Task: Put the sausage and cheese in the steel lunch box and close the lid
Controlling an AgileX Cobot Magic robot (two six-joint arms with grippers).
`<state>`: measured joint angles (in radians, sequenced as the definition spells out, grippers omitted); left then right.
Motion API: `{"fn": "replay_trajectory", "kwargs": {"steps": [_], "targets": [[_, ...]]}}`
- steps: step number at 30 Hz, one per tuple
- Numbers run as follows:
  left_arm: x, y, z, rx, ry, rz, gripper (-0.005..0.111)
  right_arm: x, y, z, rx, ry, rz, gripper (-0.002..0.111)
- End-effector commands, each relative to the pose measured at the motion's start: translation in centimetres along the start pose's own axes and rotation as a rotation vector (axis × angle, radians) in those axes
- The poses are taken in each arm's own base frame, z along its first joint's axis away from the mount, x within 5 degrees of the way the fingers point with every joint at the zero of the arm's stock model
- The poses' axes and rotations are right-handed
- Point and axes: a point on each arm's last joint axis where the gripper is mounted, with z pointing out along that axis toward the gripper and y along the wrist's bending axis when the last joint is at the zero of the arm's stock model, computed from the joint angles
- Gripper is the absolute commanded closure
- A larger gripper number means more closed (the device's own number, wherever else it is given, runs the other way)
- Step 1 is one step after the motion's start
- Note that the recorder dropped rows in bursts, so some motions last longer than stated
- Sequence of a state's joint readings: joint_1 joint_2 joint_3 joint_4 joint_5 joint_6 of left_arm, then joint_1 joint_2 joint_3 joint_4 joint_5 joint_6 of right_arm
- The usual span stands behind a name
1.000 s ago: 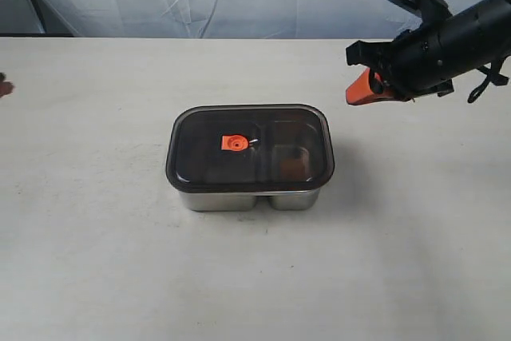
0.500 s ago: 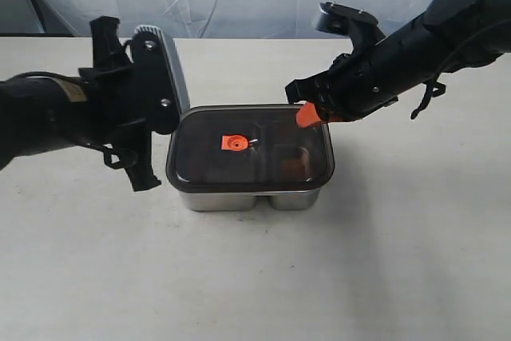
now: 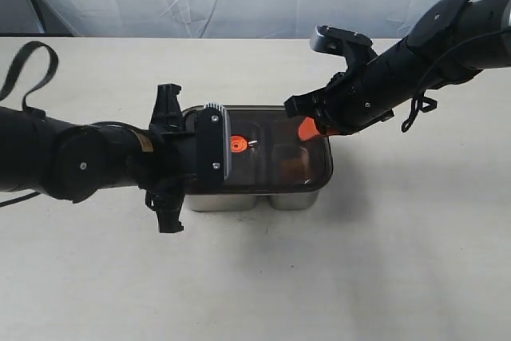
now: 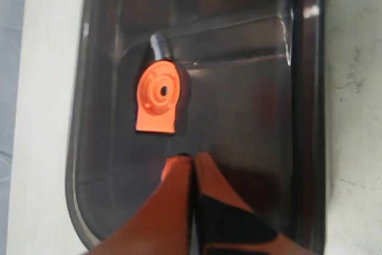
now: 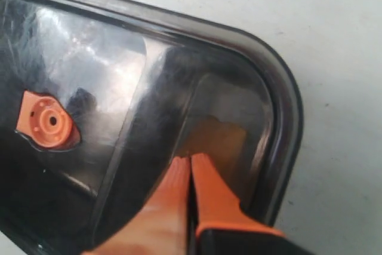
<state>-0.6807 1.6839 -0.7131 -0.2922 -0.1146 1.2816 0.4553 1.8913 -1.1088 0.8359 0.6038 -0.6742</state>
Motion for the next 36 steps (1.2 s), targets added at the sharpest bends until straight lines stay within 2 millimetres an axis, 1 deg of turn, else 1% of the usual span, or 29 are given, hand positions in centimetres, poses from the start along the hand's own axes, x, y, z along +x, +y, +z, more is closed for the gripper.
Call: {"fn": "replay_trajectory", "kwargs": {"steps": [1,8,11,14,18,21,26,28,31,32,33,34,35,36], "targets": [[0.2,-1.0,1.1,0.061,0.025,-0.001,0.106,0.6,-0.5,1.2,0.014,0.042,-0.011,0.108],[0.2,-0.9,1.2,0.039,0.018,0.004,0.106,0.4,-0.7,1.2,0.036,0.014,-0.011,0.108],[-0.3,0.2,0.5,-0.042,-0.014,-0.003,0.106,-0.1,-0.5,0.5,0.045,-0.02,-0.021,0.108],[-1.1,1.9,-1.2,-0.171,-0.072,-0.028,0.106,-0.8,0.2,-1.2,0.055,-0.085,-0.041,0.108],[-2.1,4.5,-4.6,-0.354,-0.163,-0.169,0.106,-1.6,1.4,-3.9,0.058,-0.171,-0.071,0.108],[-2.4,5.7,-7.2,-0.434,-0.209,-0.252,0.106,-2.0,2.5,-6.2,0.053,-0.233,-0.097,0.108],[-2.8,6.8,-12.0,-0.497,-0.293,-0.409,0.106,-2.1,4.2,-10.1,0.055,-0.329,-0.126,0.108],[-2.7,6.9,-14.1,-0.534,-0.336,-0.451,0.106,-1.8,4.7,-11.6,0.076,-0.348,-0.126,0.108],[-2.0,6.5,-17.0,-0.588,-0.389,-0.506,0.106,-0.4,4.8,-13.0,0.118,-0.352,-0.127,0.108],[-1.4,5.8,-18.8,-0.617,-0.413,-0.532,0.106,0.9,4.7,-13.6,0.153,-0.341,-0.137,0.108],[-1.0,5.3,-19.7,-0.625,-0.426,-0.551,0.106,1.8,4.7,-13.9,0.17,-0.335,-0.142,0.108],[-0.1,4.2,-21.6,-0.64,-0.459,-0.581,0.106,3.4,4.6,-14.4,0.196,-0.325,-0.152,0.108],[0.4,3.6,-22.5,-0.656,-0.471,-0.592,0.107,4.2,4.6,-14.7,0.206,-0.327,-0.158,0.108],[1.5,2.5,-23.9,-0.692,-0.49,-0.628,0.107,5.5,4.5,-15.2,0.225,-0.339,-0.158,0.108]]}}
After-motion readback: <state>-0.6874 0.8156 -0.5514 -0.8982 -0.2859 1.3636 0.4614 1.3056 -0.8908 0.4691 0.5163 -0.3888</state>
